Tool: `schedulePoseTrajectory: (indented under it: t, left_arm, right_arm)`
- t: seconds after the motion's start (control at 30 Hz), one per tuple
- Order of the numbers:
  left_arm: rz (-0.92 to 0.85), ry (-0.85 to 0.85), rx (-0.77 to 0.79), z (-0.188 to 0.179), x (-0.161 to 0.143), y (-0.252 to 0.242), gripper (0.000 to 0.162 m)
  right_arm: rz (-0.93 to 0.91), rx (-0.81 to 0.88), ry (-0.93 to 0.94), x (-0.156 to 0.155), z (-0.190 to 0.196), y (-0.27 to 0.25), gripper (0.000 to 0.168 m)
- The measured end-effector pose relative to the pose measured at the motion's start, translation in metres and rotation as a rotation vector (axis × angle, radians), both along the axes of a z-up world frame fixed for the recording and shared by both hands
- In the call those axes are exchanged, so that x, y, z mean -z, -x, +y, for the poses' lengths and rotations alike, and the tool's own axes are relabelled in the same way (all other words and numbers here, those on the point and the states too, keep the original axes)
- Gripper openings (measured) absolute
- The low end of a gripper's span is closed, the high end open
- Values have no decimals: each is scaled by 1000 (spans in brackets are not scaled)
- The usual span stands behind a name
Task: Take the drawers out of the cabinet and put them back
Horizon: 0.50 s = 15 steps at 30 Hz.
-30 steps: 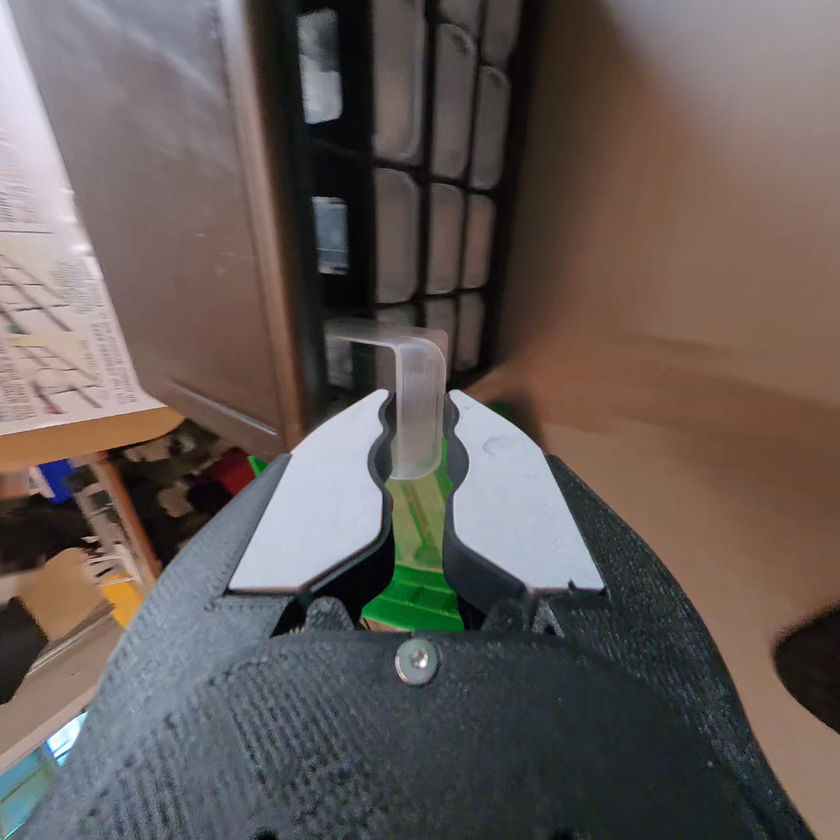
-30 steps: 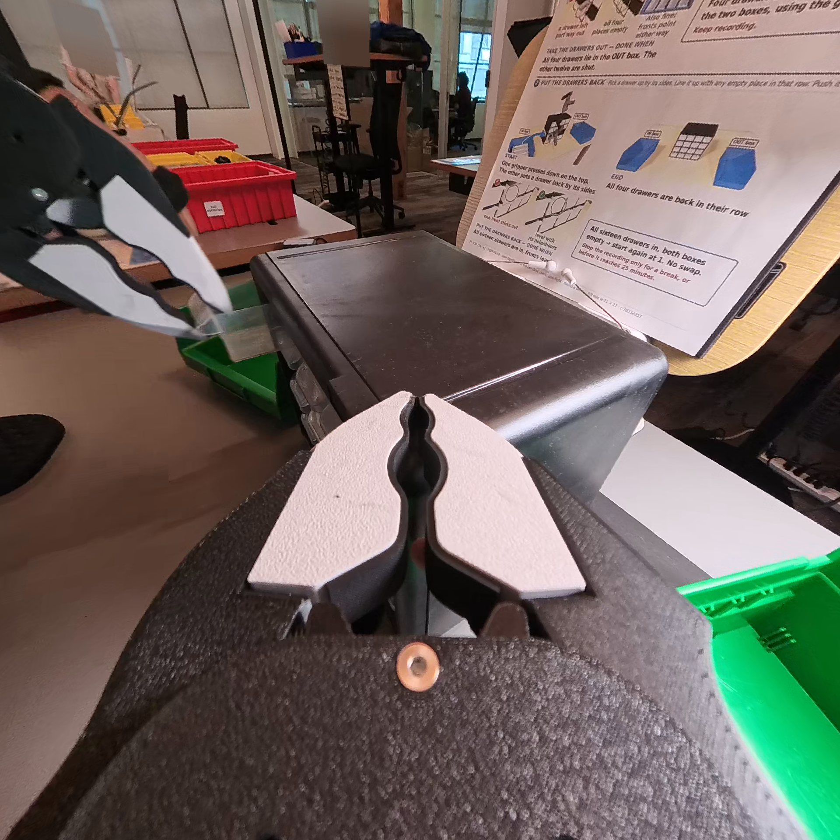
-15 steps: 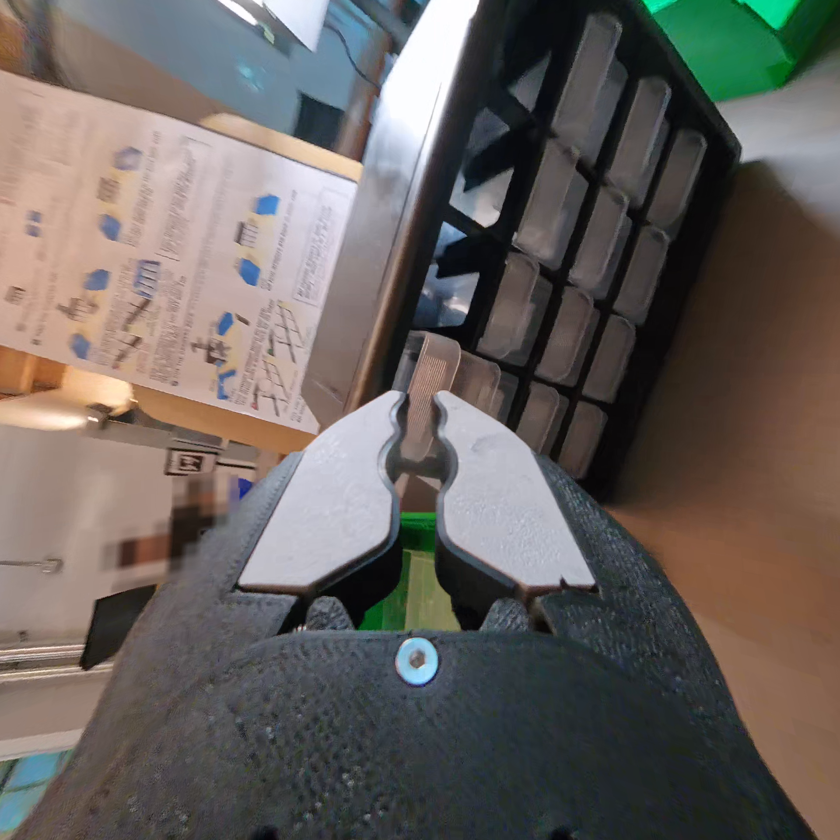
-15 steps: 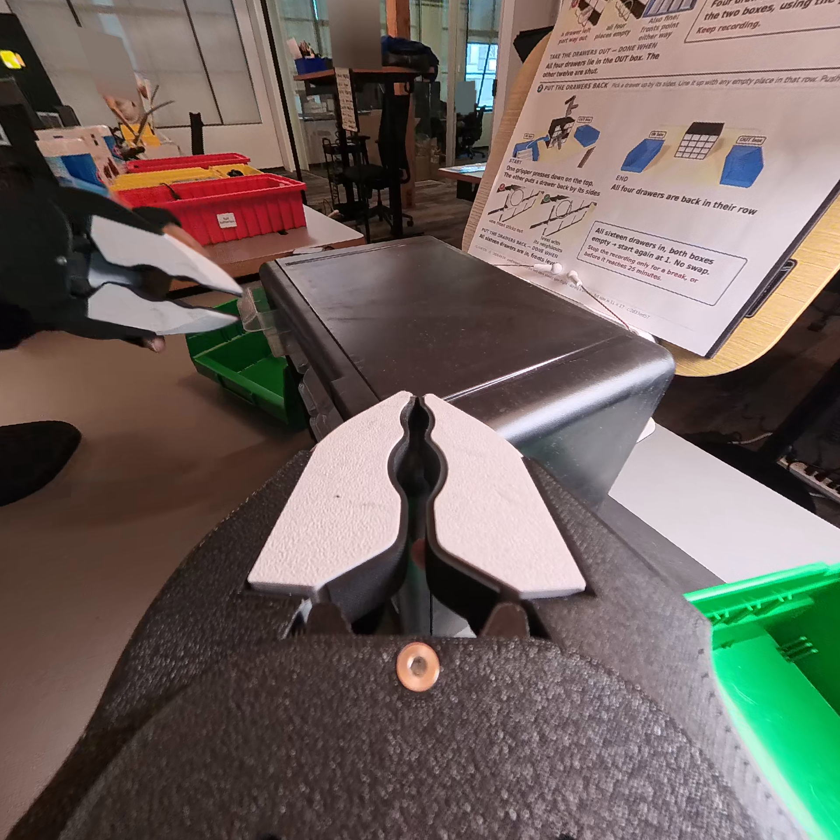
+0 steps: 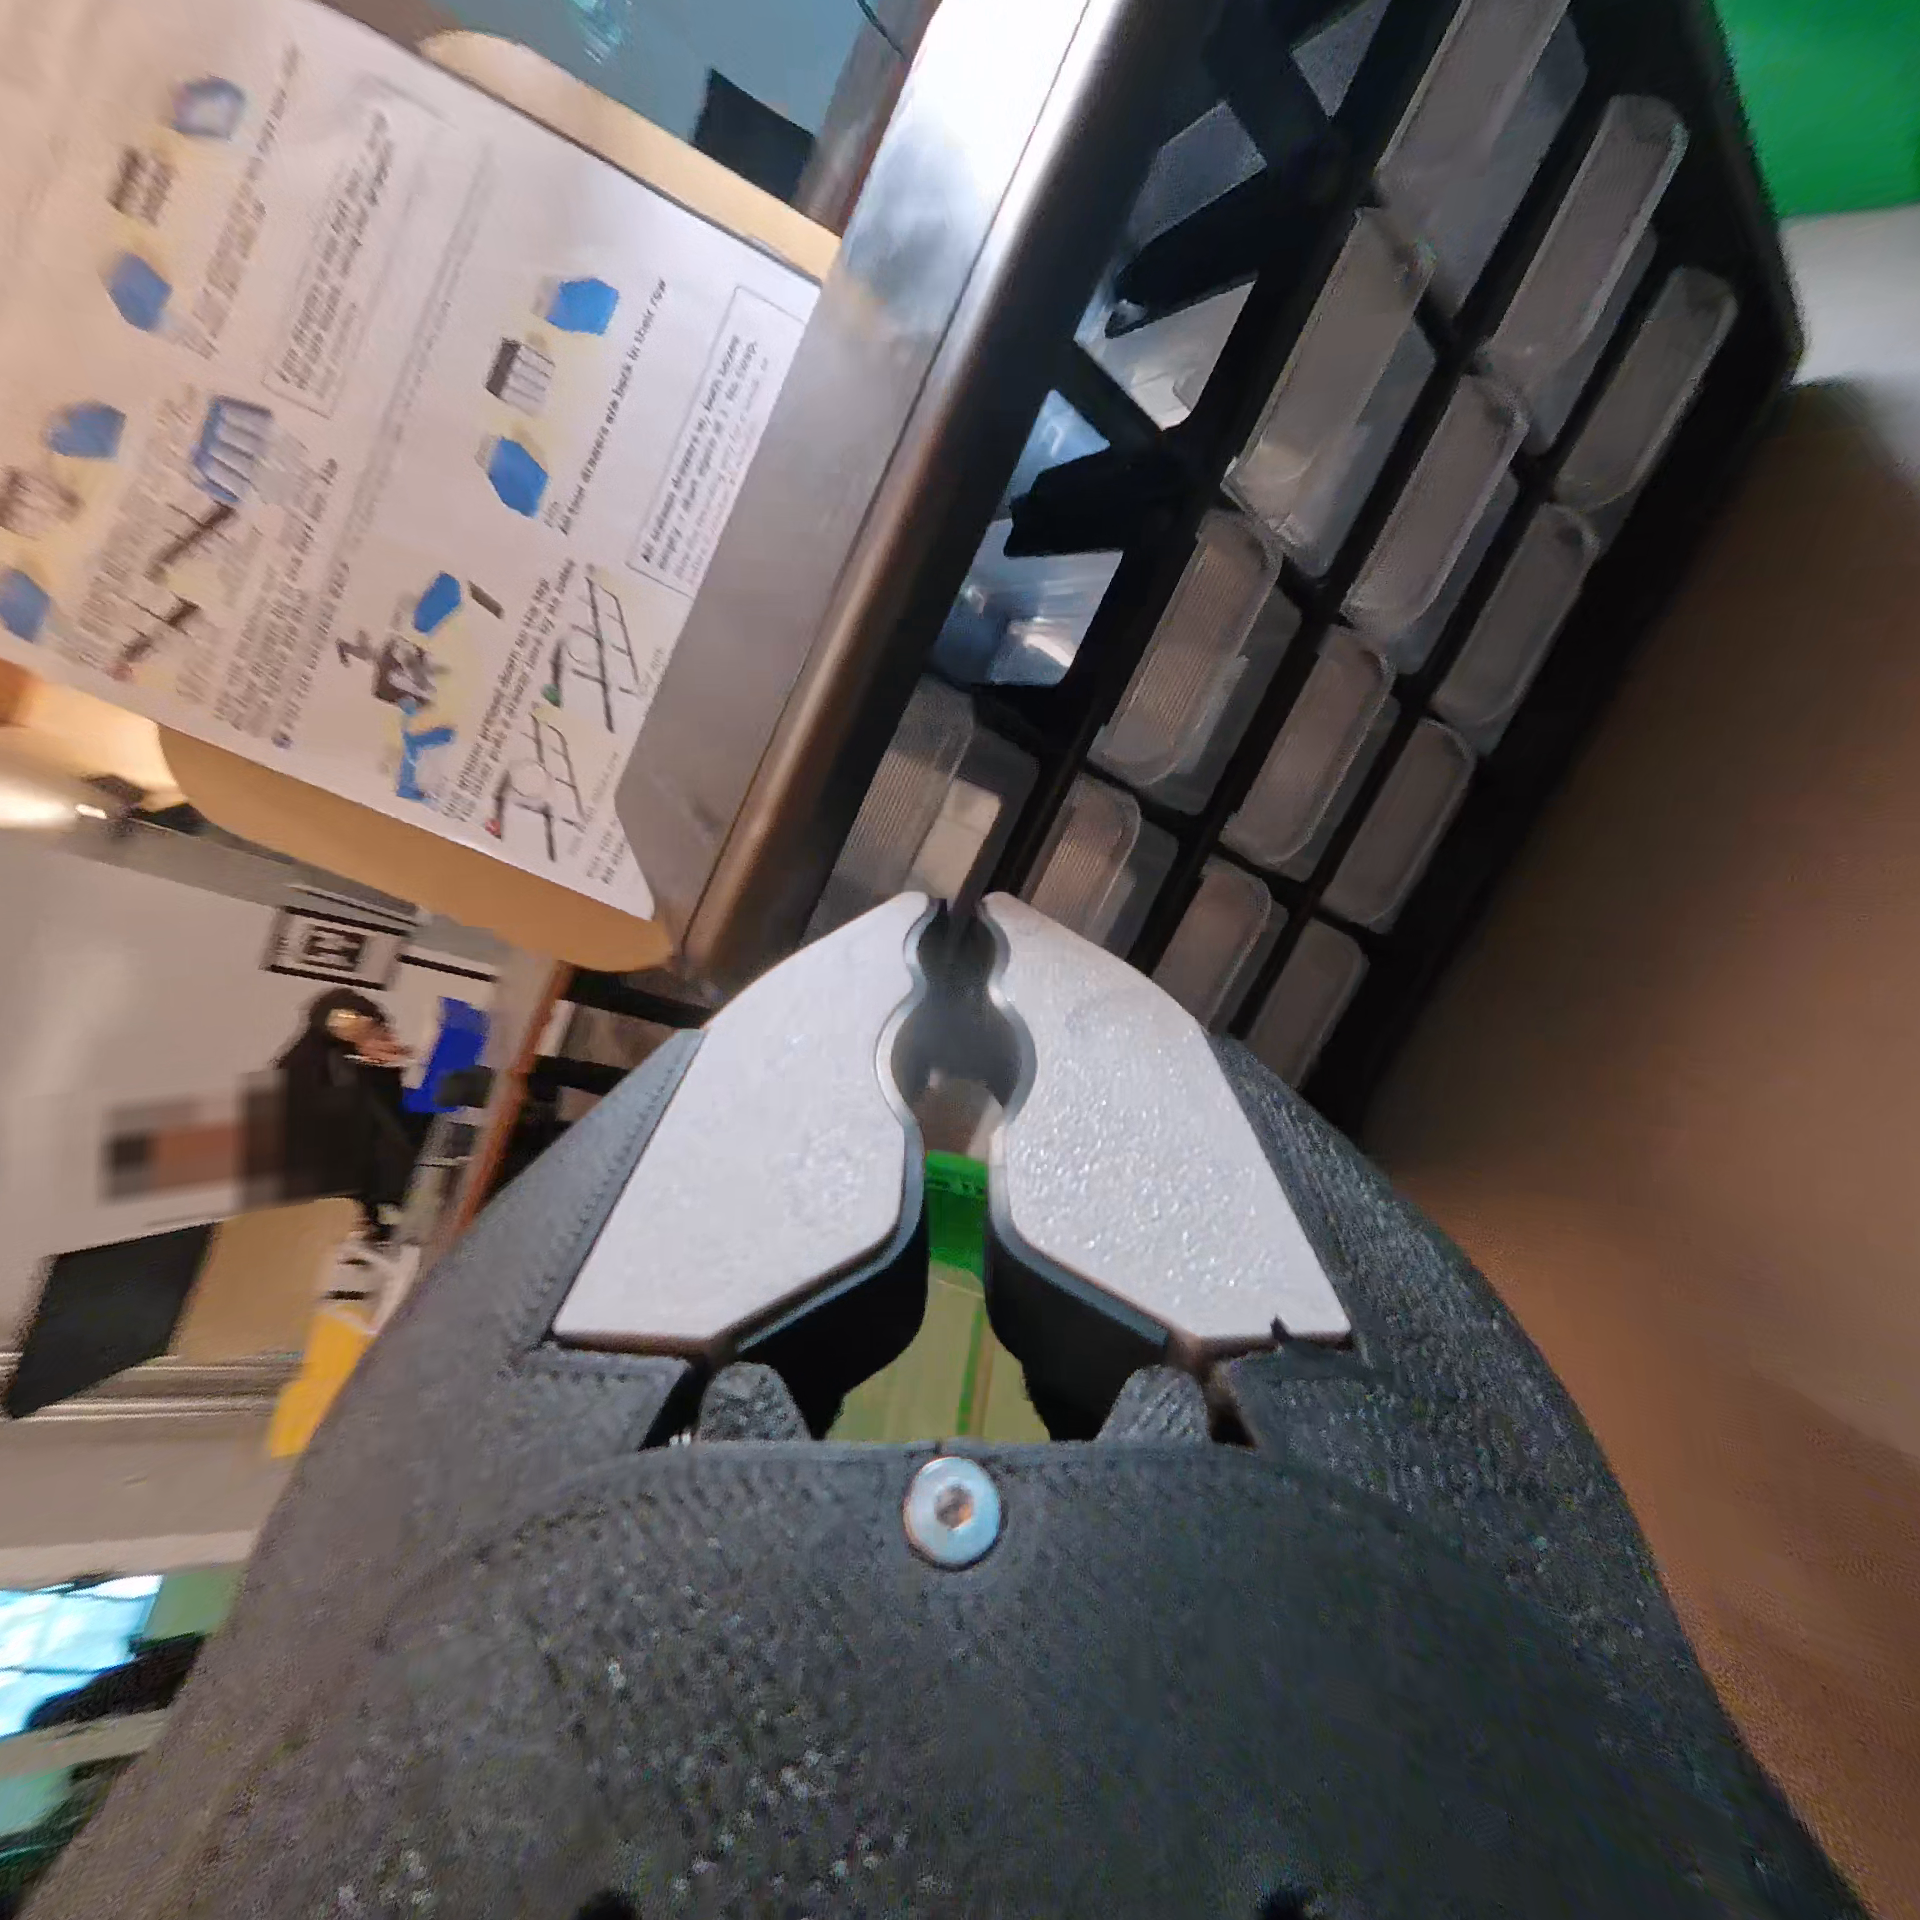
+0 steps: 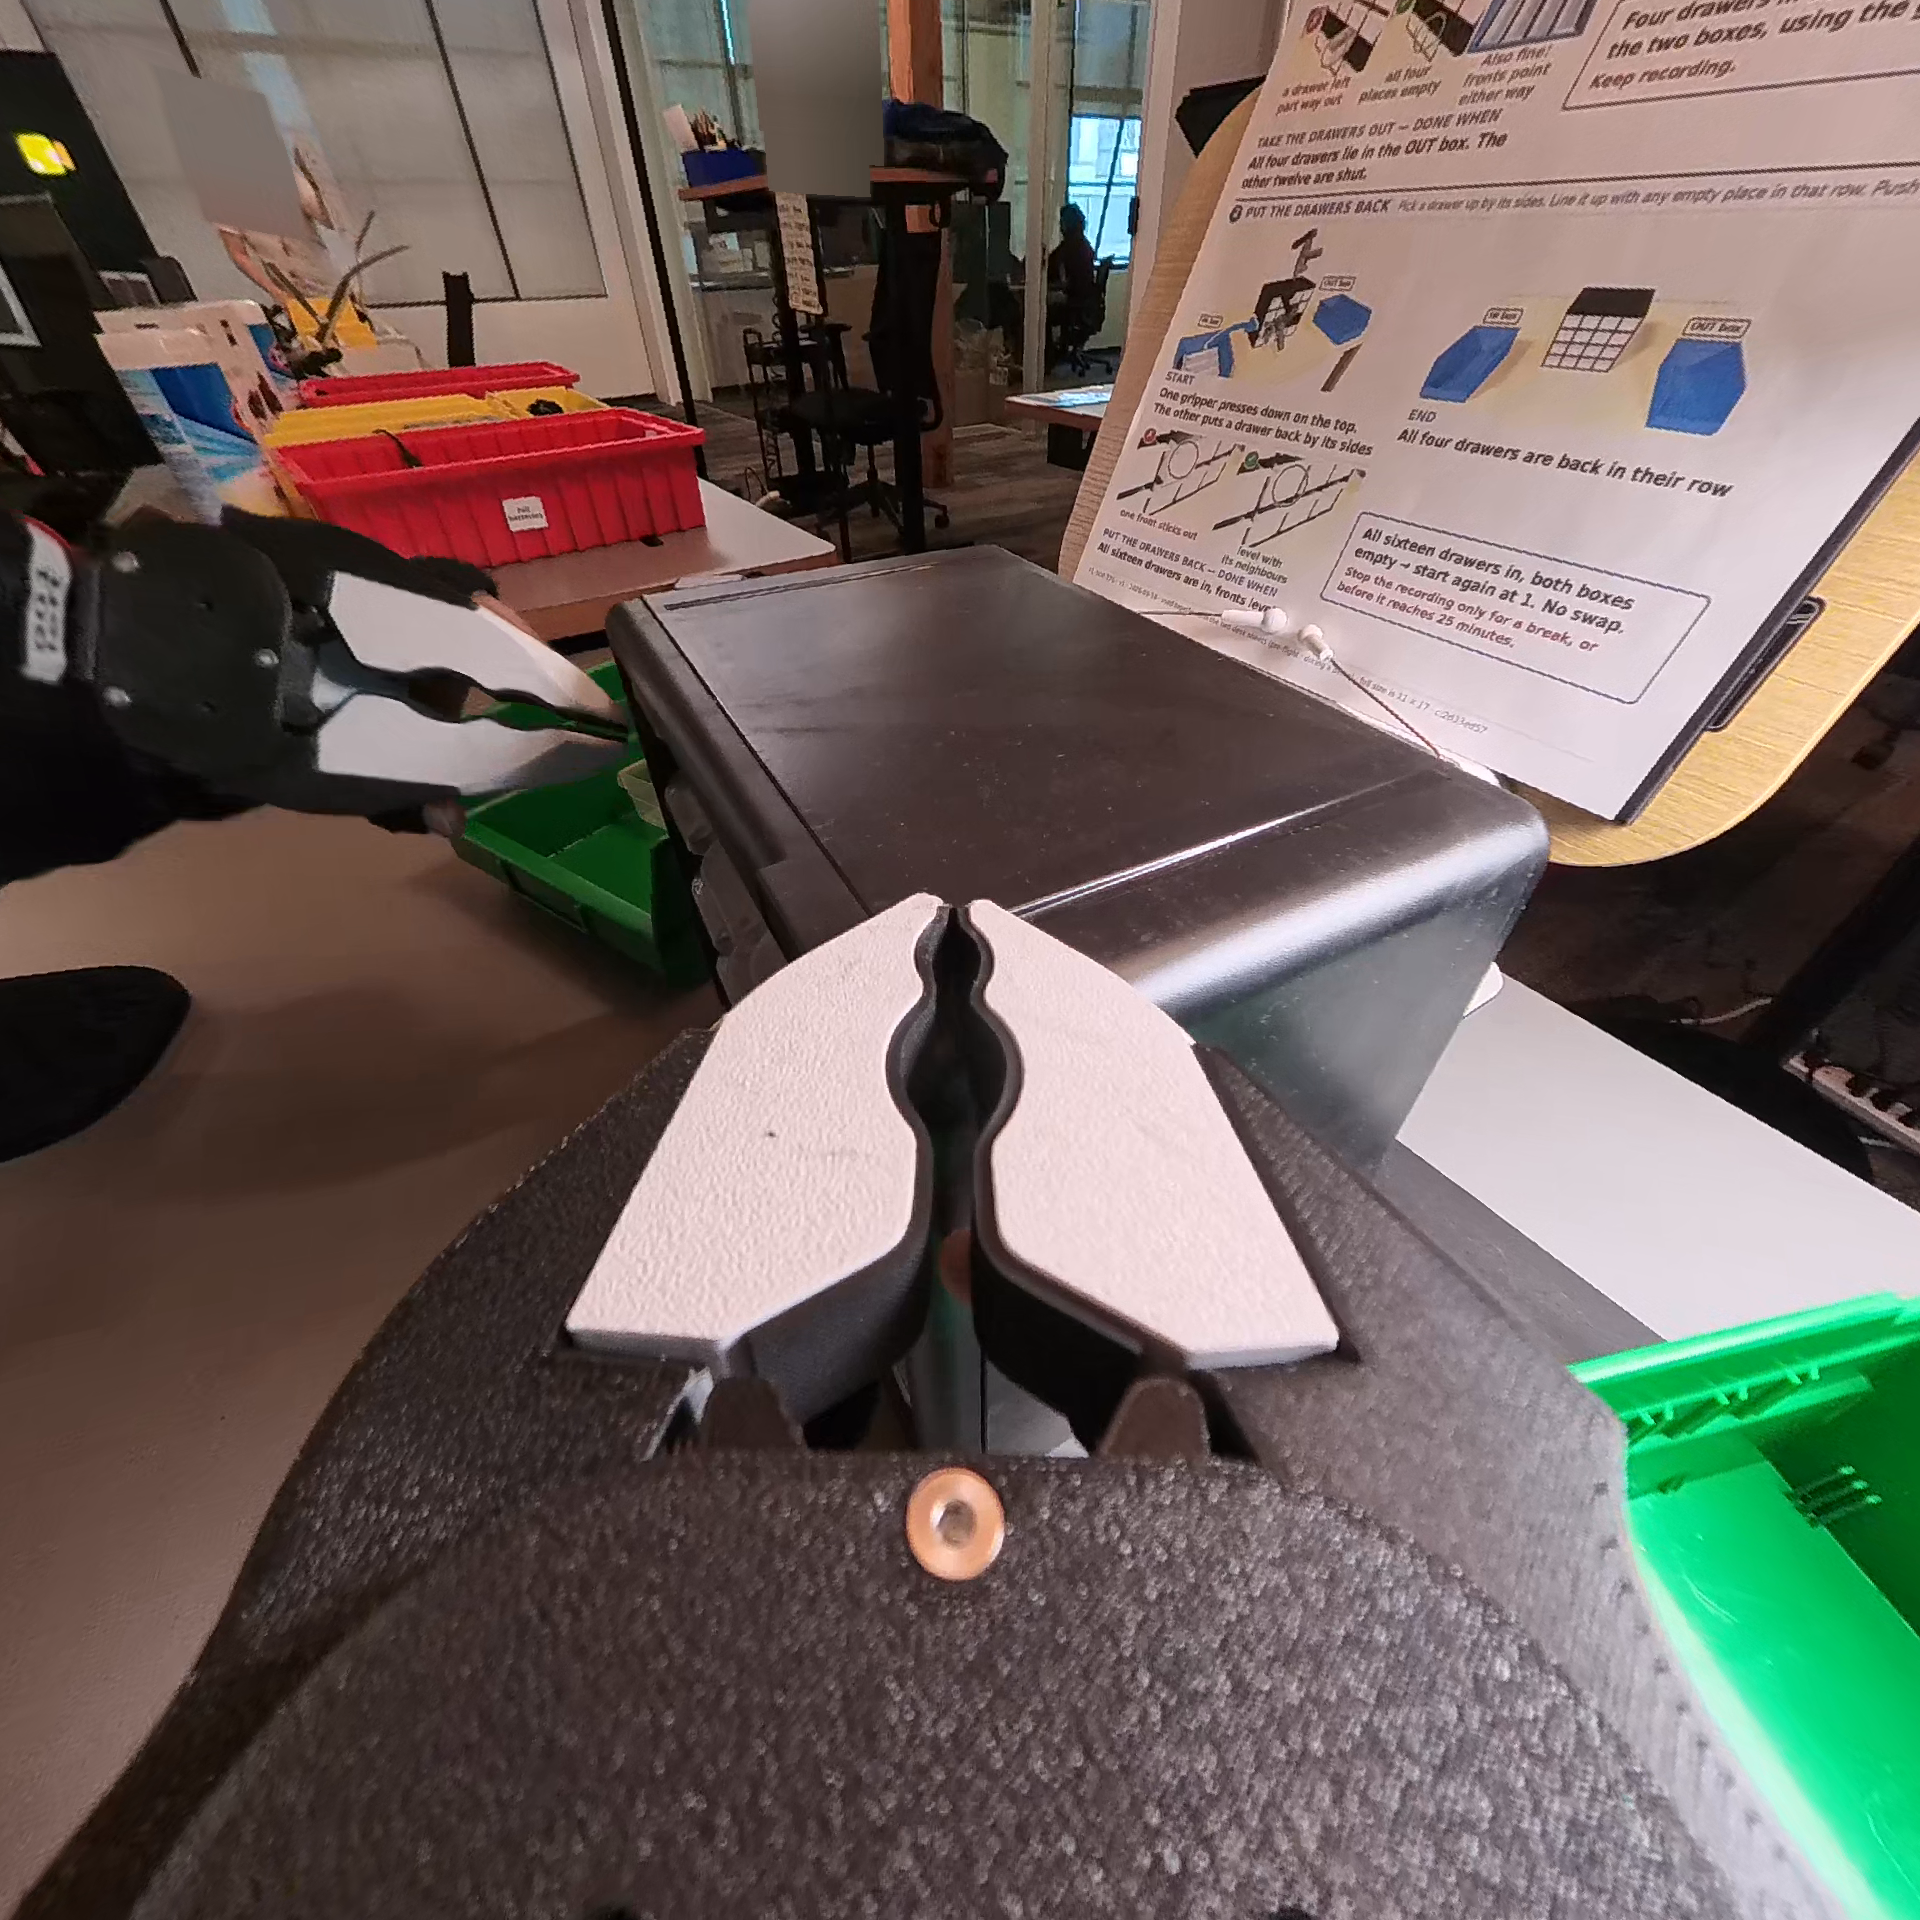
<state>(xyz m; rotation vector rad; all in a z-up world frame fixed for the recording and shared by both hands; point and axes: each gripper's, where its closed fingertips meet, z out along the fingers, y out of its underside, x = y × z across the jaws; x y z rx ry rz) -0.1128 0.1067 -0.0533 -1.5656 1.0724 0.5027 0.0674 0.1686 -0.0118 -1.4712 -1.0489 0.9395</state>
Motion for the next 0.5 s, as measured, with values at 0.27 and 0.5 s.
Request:
schedulePoseTrajectory:
  t: [0.27,0.5]
  left_arm:
    - [-44,342,-80,-7,-7,113,23]
    - [418,883,-248,-25,96,224,31]
  right_arm:
    - [5,-7,7,0,0,0,0]
    - [6,-2,7,0,0,0,0]
